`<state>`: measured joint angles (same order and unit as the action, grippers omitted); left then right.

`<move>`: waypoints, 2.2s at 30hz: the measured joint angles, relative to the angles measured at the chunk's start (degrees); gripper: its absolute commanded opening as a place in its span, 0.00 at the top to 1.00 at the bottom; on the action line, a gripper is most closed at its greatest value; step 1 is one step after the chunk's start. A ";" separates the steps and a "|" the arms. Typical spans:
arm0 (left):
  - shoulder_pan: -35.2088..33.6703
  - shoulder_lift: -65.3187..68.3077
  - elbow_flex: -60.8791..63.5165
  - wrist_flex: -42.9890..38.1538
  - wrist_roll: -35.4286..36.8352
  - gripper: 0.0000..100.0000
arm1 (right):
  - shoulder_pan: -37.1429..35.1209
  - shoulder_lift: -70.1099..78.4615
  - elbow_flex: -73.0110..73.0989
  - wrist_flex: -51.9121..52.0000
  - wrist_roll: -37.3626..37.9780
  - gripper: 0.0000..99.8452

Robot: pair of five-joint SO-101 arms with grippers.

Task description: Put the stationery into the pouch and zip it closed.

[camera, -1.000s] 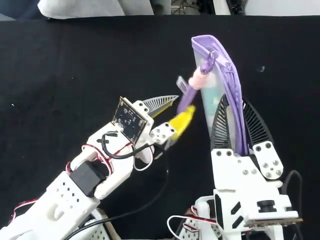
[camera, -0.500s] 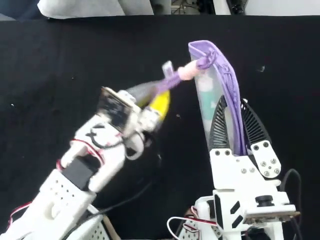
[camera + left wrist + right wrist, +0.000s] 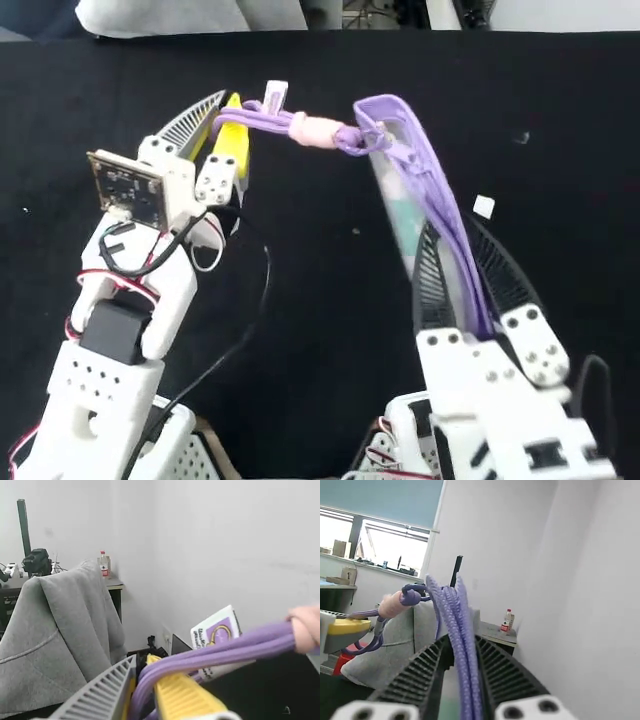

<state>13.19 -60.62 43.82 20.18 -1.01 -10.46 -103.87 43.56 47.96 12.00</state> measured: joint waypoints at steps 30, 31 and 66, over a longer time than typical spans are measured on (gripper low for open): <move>-13.71 25.23 1.67 -16.62 -4.04 0.97 | -0.26 0.09 -6.42 2.29 3.25 0.99; -14.15 27.08 0.97 -17.49 -4.04 0.97 | -0.26 0.09 -6.51 2.29 3.25 0.99; -25.67 38.24 3.16 -25.05 -4.40 0.97 | -0.18 0.00 11.60 -3.25 -0.53 0.98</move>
<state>-12.48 -22.37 46.99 -4.88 -5.41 -10.64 -103.87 55.16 44.70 11.47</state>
